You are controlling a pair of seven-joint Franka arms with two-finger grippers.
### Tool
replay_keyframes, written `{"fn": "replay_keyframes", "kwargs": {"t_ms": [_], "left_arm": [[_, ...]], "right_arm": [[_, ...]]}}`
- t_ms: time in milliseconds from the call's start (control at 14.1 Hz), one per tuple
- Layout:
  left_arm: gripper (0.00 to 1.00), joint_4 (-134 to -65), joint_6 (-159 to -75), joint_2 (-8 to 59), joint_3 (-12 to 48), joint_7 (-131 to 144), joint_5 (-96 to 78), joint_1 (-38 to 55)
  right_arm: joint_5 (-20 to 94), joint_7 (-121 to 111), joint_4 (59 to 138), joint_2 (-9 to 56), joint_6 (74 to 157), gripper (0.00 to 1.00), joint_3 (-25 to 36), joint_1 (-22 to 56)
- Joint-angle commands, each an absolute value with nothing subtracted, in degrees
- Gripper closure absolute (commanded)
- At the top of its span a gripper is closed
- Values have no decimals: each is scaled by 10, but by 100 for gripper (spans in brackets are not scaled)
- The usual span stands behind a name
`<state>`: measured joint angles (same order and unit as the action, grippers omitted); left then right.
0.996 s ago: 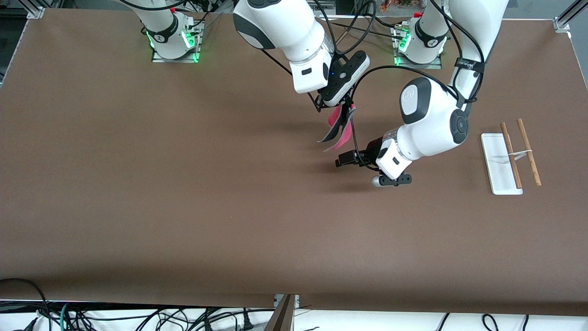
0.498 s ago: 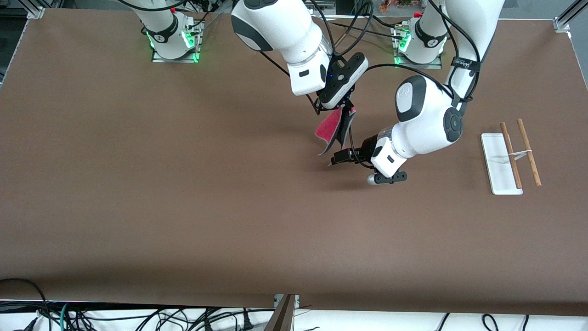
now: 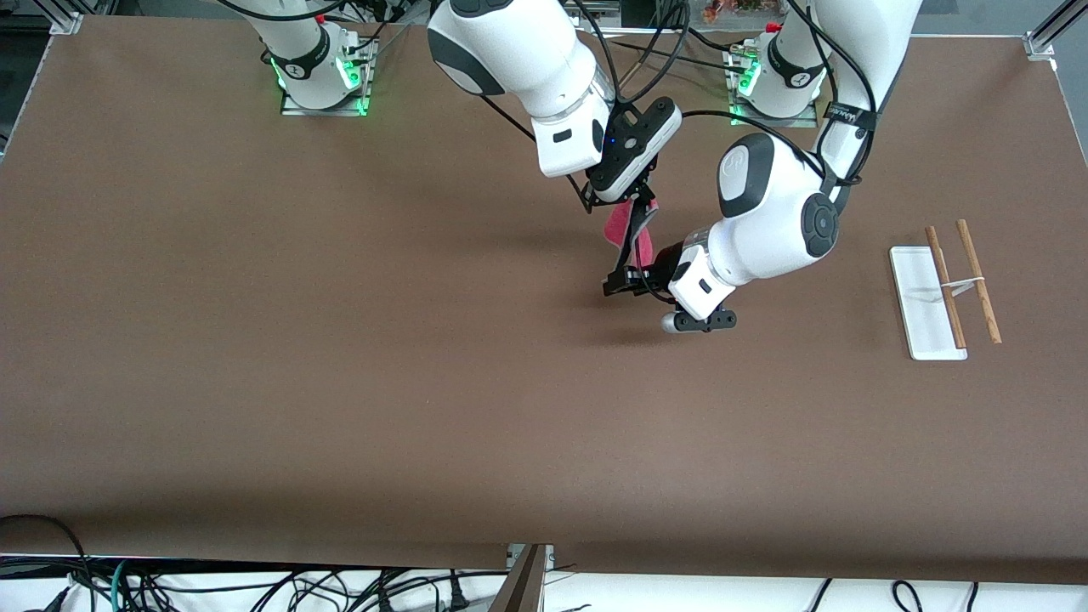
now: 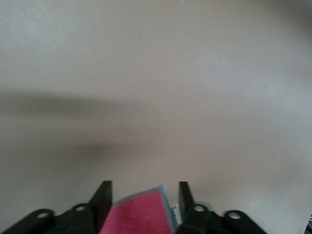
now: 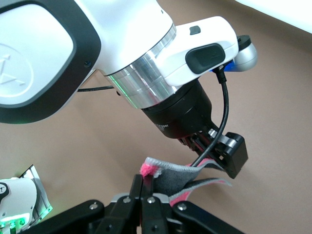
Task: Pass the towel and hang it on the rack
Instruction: 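Close the left gripper on the hanging towel below the right gripper, then open the right gripper while the left gripper pulls the towel away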
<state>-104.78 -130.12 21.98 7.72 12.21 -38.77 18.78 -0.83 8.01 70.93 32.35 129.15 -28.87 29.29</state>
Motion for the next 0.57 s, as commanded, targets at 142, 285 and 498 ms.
{"fn": "replay_keyframes", "kwargs": {"t_ms": [142, 285, 498], "left_arm": [[100, -1059, -1288, 208, 75, 114, -396, 190], [100, -1059, -1288, 208, 75, 114, -393, 190], [100, -1059, -1285, 203, 74, 80, -392, 187]], "right_arm": [[-14, 73, 699, 330, 1296, 100, -291, 291], [-14, 72, 699, 330, 1296, 100, -291, 288], [-14, 72, 699, 330, 1296, 100, -291, 288]]}}
